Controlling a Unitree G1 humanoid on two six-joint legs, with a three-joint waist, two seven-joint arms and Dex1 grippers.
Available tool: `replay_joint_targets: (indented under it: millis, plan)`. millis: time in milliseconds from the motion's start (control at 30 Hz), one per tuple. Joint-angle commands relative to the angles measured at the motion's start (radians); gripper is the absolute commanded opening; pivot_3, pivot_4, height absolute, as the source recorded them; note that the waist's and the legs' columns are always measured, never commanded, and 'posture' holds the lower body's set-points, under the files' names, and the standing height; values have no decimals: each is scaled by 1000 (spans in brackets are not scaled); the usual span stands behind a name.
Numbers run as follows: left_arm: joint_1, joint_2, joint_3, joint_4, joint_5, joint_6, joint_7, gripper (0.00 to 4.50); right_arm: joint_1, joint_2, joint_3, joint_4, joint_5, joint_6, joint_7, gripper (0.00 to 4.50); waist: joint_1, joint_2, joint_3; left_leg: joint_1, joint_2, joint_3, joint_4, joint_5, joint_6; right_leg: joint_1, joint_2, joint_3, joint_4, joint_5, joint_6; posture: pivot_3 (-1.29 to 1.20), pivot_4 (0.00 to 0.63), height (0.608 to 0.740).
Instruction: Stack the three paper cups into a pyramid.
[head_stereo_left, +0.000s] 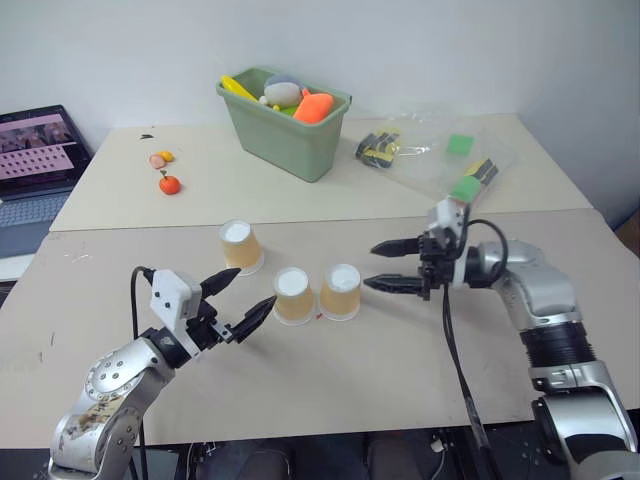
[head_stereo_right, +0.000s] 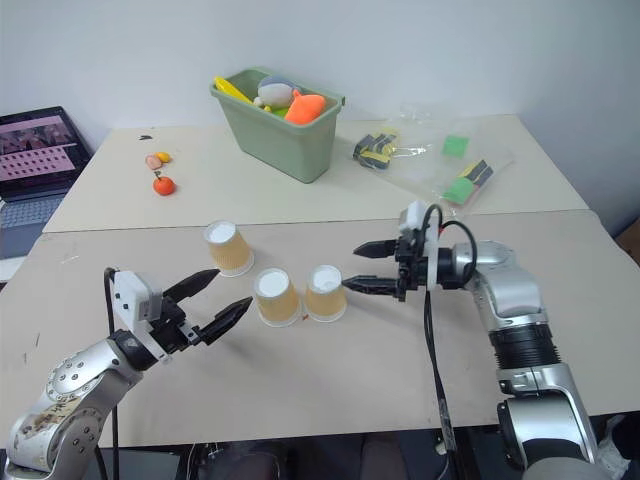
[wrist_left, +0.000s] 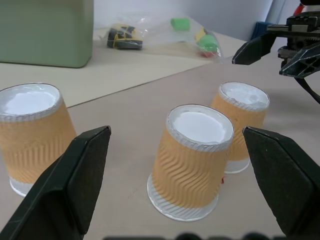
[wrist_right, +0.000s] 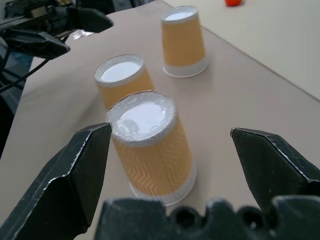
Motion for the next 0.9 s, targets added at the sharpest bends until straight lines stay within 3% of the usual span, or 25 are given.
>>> replay_joint_targets:
  millis: [33, 200, 433, 900]
  plan:
    - [33, -13, 148, 29, -85, 10, 42, 4500, 60, -67, -96, -75, 65, 51, -10, 4455, 1, 0, 0, 0, 0, 0, 0, -1, 1, 0, 0, 0, 0, 0, 0, 0, 150, 740]
    - [-46, -14, 184, 114, -64, -6, 96, 4500, 80, -62, -129, -174, 107, 84, -79, 4455, -2, 0, 0, 1, 0, 1, 1, -1, 1, 0, 0, 0, 1, 0, 0, 0, 150, 740]
    - [-165, 1, 81, 222, 49, -33, 82, 4500, 154, -47, -139, -300, 151, 99, -160, 4455, 1, 0, 0, 1, 0, 1, 1, 0, 0, 1, 0, 0, 0, 1, 0, 0, 150, 740]
    - [-359, -8, -9, 454, 194, -103, 58, 4500, 221, -40, -174, -376, 199, 99, -253, 4455, -1, -1, 0, 0, 0, 1, 1, 0, 0, 1, 0, 0, 0, 1, 0, 0, 150, 740]
